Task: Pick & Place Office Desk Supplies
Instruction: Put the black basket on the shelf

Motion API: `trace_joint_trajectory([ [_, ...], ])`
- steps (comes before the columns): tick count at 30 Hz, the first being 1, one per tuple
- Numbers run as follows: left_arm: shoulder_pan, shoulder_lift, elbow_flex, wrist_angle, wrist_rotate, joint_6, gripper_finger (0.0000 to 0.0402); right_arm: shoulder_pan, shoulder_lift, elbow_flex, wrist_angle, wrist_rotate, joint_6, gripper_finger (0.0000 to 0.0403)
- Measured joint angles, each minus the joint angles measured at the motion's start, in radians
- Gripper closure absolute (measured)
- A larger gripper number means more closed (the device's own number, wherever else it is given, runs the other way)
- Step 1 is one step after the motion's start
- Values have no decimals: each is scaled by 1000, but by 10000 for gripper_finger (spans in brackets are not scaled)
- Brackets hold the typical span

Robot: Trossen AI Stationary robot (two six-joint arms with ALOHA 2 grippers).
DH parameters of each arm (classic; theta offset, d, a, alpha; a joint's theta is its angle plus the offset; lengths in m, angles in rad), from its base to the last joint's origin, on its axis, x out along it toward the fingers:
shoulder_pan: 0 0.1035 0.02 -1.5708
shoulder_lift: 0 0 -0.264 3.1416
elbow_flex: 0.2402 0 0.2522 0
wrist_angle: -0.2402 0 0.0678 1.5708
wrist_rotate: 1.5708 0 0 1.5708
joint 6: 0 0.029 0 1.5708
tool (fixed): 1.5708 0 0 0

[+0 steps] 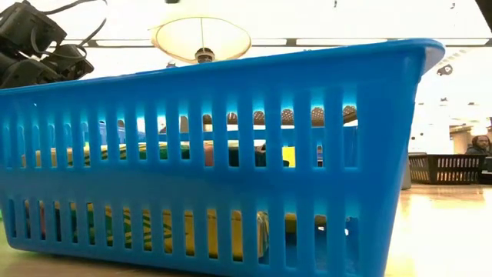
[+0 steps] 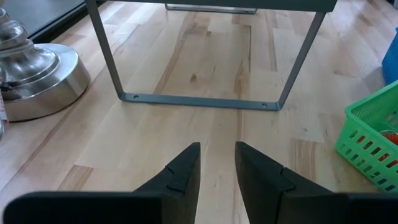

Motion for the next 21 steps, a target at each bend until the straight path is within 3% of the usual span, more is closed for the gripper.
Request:
trace_joint_trajectory([
  [5, 0, 0, 0, 0, 0, 0, 295, 7, -171, -252, 88, 200, 14, 321],
  [14, 0, 1, 0, 0, 0, 0, 295, 81, -557, -622, -66, 602, 165, 321],
  [21, 0, 1, 0, 0, 0, 0, 295, 173, -808, -948, 28, 862, 285, 311],
])
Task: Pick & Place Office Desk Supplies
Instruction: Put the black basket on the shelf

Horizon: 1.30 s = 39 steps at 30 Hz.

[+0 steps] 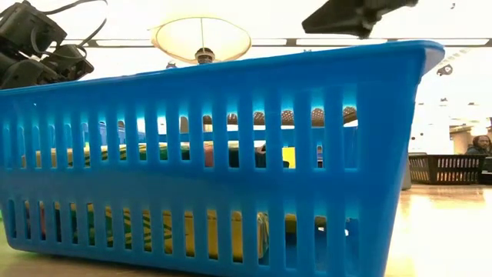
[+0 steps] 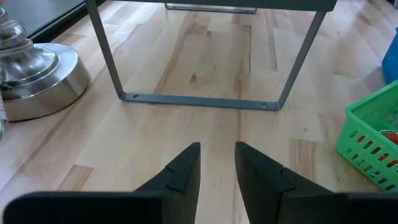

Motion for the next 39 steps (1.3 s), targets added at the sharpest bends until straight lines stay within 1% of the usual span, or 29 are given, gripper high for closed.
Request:
trace_joint_trajectory([
  [3, 0, 0, 0, 0, 0, 0, 295, 39, -102, -110, 12, 71, 30, 293],
  [6, 0, 0, 0, 0, 0, 0, 295, 45, -184, -170, 24, 75, 43, 273],
  [9, 0, 0, 0, 0, 0, 0, 295, 33, -237, -186, 55, 62, 2, 256],
  [13, 0, 0, 0, 0, 0, 0, 295, 26, -248, -190, 58, 7, -93, 240],
  [16, 0, 0, 0, 0, 0, 0, 295, 25, -226, -182, 59, 12, -133, 233],
  [22, 0, 0, 0, 0, 0, 0, 295, 25, -205, -183, 21, 19, -158, 232],
  [23, 0, 0, 0, 0, 0, 0, 295, 25, -205, -183, 18, 31, -165, 232],
  [26, 0, 0, 0, 0, 0, 0, 295, 26, -212, -183, -16, 123, -189, 232],
  [32, 0, 0, 0, 0, 0, 0, 295, 35, -237, -181, -109, 292, -184, 232],
  [35, 0, 0, 0, 0, 0, 0, 295, 37, -272, -155, -182, 432, -141, 232],
  [37, 0, 0, 0, 0, 0, 0, 295, 32, -306, -119, -308, 449, -77, 232],
  [38, 0, 0, 0, 0, 0, 0, 295, 24, -324, -90, -412, 431, -21, 232],
  [39, 0, 0, 0, 0, 0, 0, 295, 14, -337, -55, -532, 390, 59, 232],
])
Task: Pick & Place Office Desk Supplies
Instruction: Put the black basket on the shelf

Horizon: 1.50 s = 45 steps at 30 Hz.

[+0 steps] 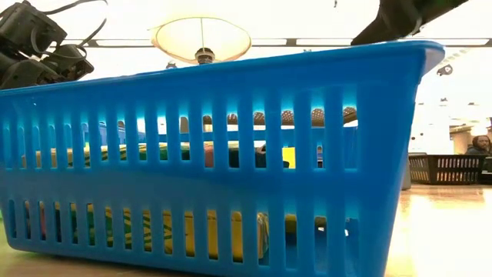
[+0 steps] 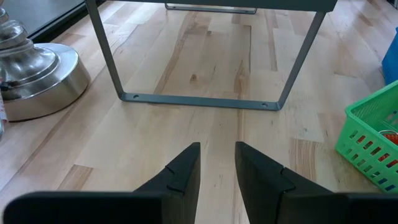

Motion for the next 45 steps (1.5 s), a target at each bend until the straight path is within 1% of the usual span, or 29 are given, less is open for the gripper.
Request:
trace_joint_trajectory([
  [3, 0, 0, 0, 0, 0, 0, 295, -62, -19, 134, -403, -151, 297, 232],
  [5, 0, 0, 0, 0, 0, 0, 295, -120, -2, 214, -650, -240, 457, 232],
  [7, 0, 0, 0, 0, 0, 0, 295, -176, 20, 275, -837, -308, 552, 232],
  [9, 0, 0, 0, 0, 0, 0, 295, -223, 34, 324, -939, -344, 585, 232],
  [15, 0, 0, 0, 0, 0, 0, 296, -295, 24, 447, -1058, -436, 463, 232],
  [20, 0, 0, 0, 0, 0, 0, 296, -365, 18, 559, -1202, -444, 453, 237],
  [25, 0, 0, 0, 0, 0, 0, 296, -457, 18, 608, -1297, -531, 449, 249],
  [27, 0, 0, 0, 0, 0, 0, 296, -493, 20, 608, -1302, -562, 428, 253],
  [31, 0, 0, 0, 0, 0, 0, 296, -572, 24, 576, -1299, -613, 333, 258],
  [34, 0, 0, 0, 0, 0, 0, 296, -637, 38, 540, -1298, -618, 265, 259],
  [37, 0, 0, 0, 0, 0, 0, 296, -703, 52, 499, -1291, -619, 148, 259],
  [40, 0, 0, 0, 0, 0, 0, 296, -773, 70, 452, -1242, -631, 55, 261],
  [41, 0, 0, 0, 0, 0, 0, 296, -798, 75, 439, -1220, -656, 21, 261],
  [44, 0, 0, 0, 0, 0, 0, 296, -873, 94, 390, -1145, -783, -110, 262],
  [45, 0, 0, 0, 0, 0, 0, 296, -896, 101, 374, -1114, -811, -155, 262],
])
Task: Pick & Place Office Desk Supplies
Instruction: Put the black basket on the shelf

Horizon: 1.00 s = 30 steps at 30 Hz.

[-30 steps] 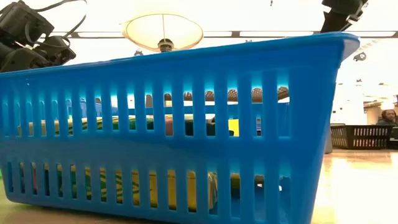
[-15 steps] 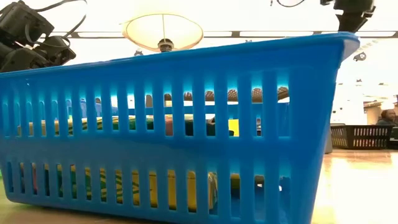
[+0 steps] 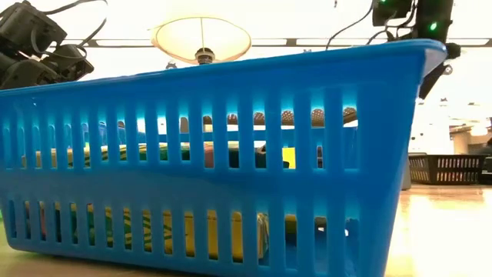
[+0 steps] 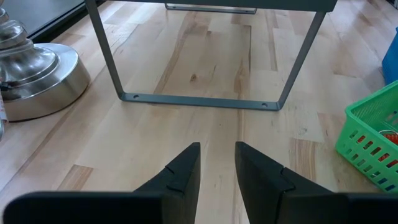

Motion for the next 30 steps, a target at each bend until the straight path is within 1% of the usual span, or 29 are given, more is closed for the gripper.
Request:
trace_joint_trajectory([
  [6, 0, 0, 0, 0, 0, 0, 295, -136, 28, -80, 134, -14, -193, 262],
  [8, 0, 0, 0, 0, 0, 0, 295, -184, 33, -99, 169, -53, -240, 262],
  [11, 0, 0, 0, 0, 0, 0, 295, -258, 42, -120, 208, -117, -298, 262],
  [15, 0, 0, 0, 0, 0, 0, 295, -333, 62, -140, 273, -118, -342, 262],
  [19, 0, 0, 0, 0, 0, 0, 295, -376, 92, -171, 357, -126, -406, 265],
  [23, 0, 0, 0, 0, 0, 0, 295, -405, 142, -196, 407, -195, -460, 271],
  [30, 0, 0, 0, 0, 0, 0, 295, -436, 269, -204, 436, -192, -474, 284],
])
